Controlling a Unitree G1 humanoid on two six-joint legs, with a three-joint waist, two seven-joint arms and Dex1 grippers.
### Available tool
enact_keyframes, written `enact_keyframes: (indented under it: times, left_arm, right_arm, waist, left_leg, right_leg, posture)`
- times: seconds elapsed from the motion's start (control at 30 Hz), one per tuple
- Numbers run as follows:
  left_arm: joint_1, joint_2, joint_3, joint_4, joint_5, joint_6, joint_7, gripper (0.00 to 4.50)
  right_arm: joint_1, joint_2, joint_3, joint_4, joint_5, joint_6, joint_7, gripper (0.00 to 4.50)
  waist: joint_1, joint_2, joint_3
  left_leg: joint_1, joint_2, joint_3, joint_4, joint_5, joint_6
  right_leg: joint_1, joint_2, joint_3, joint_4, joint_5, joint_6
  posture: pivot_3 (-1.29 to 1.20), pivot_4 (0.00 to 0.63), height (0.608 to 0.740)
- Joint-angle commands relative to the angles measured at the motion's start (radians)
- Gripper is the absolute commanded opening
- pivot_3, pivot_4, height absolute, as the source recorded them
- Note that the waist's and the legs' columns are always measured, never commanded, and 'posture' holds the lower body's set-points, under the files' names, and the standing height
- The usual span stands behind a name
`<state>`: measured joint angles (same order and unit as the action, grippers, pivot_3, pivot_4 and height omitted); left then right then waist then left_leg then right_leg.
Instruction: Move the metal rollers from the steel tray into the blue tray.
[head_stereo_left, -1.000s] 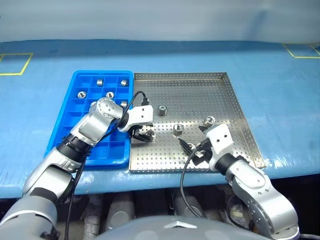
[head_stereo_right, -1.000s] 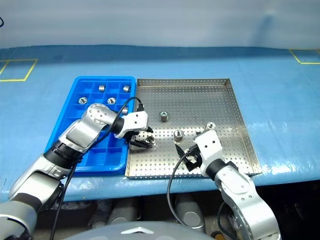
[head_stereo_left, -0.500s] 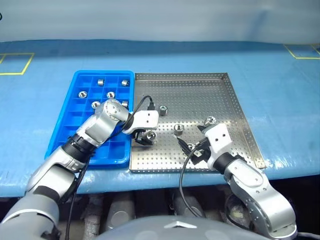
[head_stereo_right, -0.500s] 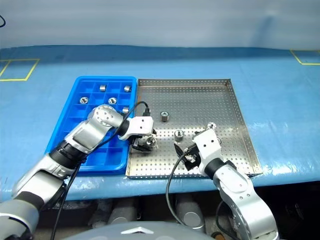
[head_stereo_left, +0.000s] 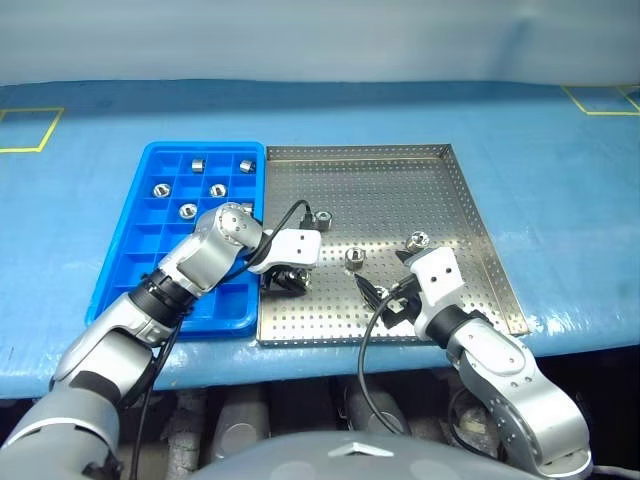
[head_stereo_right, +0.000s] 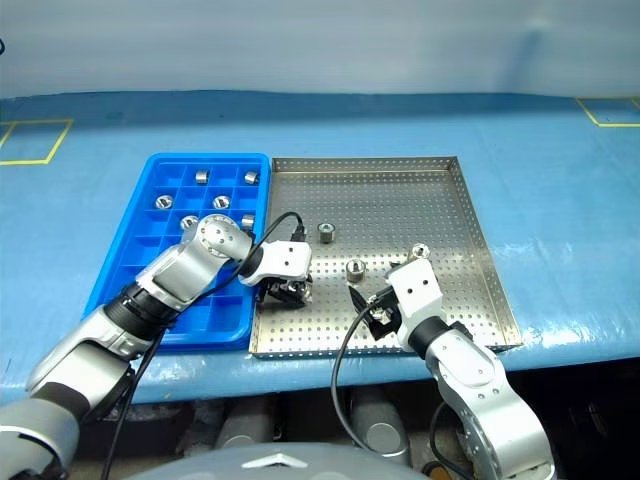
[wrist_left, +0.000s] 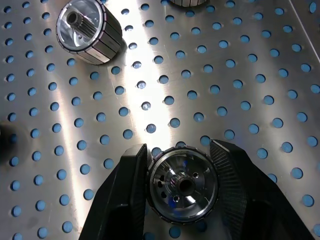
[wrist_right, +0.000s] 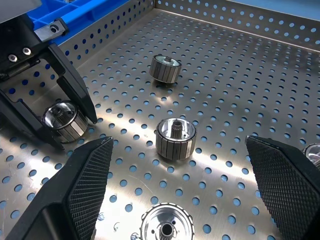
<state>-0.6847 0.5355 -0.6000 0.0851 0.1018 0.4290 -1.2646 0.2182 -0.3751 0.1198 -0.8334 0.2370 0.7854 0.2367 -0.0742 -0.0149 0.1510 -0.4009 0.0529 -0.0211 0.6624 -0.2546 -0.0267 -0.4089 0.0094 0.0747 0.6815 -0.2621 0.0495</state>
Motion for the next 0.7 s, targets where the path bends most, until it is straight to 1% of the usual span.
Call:
enact_keyframes:
  times: [0.03, 0.17, 0.23, 0.27, 0.3, 0.47, 0.57, 0.7]
  left_arm:
    - [-0.015, -0.045, 0.136, -0.070, -0.091, 0.054, 0.053, 1.71]
    - [-0.004, -0.089, 0.279, -0.147, -0.174, 0.156, 0.158, 1.71]
    - [0.026, -0.087, 0.359, -0.205, -0.181, 0.214, 0.248, 1.71]
    - [0.037, -0.084, 0.377, -0.225, -0.182, 0.236, 0.276, 1.71]
    - [0.050, -0.076, 0.395, -0.242, -0.171, 0.257, 0.314, 1.71]
    - [0.173, -0.019, 0.602, -0.385, -0.162, 0.447, 0.506, 1.71]
    - [0.263, 0.022, 0.698, -0.470, -0.157, 0.525, 0.580, 1.71]
    - [0.370, 0.045, 0.800, -0.552, -0.161, 0.611, 0.658, 1.71]
  right_arm:
    - [-0.006, 0.002, -0.006, -0.029, -0.002, -0.019, -0.001, 4.50]
    - [-0.003, 0.003, -0.003, -0.033, -0.001, -0.017, -0.002, 4.50]
    - [-0.003, 0.007, 0.004, -0.032, -0.001, -0.016, -0.004, 4.50]
    - [-0.002, 0.008, 0.006, -0.032, 0.000, -0.015, -0.004, 4.50]
    - [-0.003, 0.009, 0.009, -0.031, -0.001, -0.015, -0.004, 4.50]
    - [-0.019, 0.017, 0.042, -0.021, 0.009, -0.015, 0.008, 4.50]
    - [-0.040, 0.016, 0.067, -0.011, 0.016, -0.013, 0.025, 4.50]
    - [-0.087, 0.017, 0.096, 0.019, 0.023, -0.011, 0.049, 4.50]
  waist:
    - [0.001, 0.000, 0.000]
    - [0.004, 0.000, 0.000]
    - [0.001, 0.000, 0.000]
    - [0.000, 0.000, 0.000]
    - [0.000, 0.000, 0.000]
    - [-0.004, 0.000, 0.000]
    - [0.006, -0.001, 0.001]
    - [0.027, -0.002, 0.001]
  left_leg:
    - [-0.001, 0.000, 0.000, 0.000, 0.000, 0.000]
    - [-0.002, 0.000, 0.000, 0.001, 0.000, 0.000]
    - [-0.002, 0.000, 0.000, 0.001, 0.000, 0.000]
    - [-0.002, 0.000, -0.001, 0.000, 0.000, 0.000]
    - [-0.002, 0.000, -0.001, 0.000, 0.000, 0.000]
    - [0.000, 0.001, -0.001, 0.000, 0.000, 0.000]
    - [-0.001, 0.001, -0.001, 0.000, 0.000, 0.000]
    - [-0.001, 0.000, -0.001, 0.000, 0.000, 0.000]
  right_leg:
    - [0.000, 0.000, 0.000, 0.000, 0.000, 0.000]
    - [-0.001, -0.001, -0.001, 0.000, 0.000, 0.000]
    - [-0.001, 0.000, 0.000, 0.000, 0.000, 0.000]
    - [-0.001, 0.000, 0.000, 0.000, 0.000, 0.000]
    - [-0.001, 0.000, 0.000, 0.000, 0.000, 0.000]
    - [-0.001, 0.000, 0.000, 0.000, 0.000, 0.000]
    - [-0.001, 0.000, -0.001, 0.000, 0.000, 0.000]
    - [0.000, -0.002, -0.001, 0.000, 0.000, 0.000]
  posture:
    - [-0.09, 0.150, 0.740]
    - [-0.09, 0.150, 0.740]
    - [-0.08, 0.150, 0.740]
    - [-0.08, 0.150, 0.740]
    - [-0.08, 0.150, 0.740]
    - [-0.05, 0.150, 0.740]
    - [-0.01, 0.150, 0.740]
    - [0.05, 0.150, 0.740]
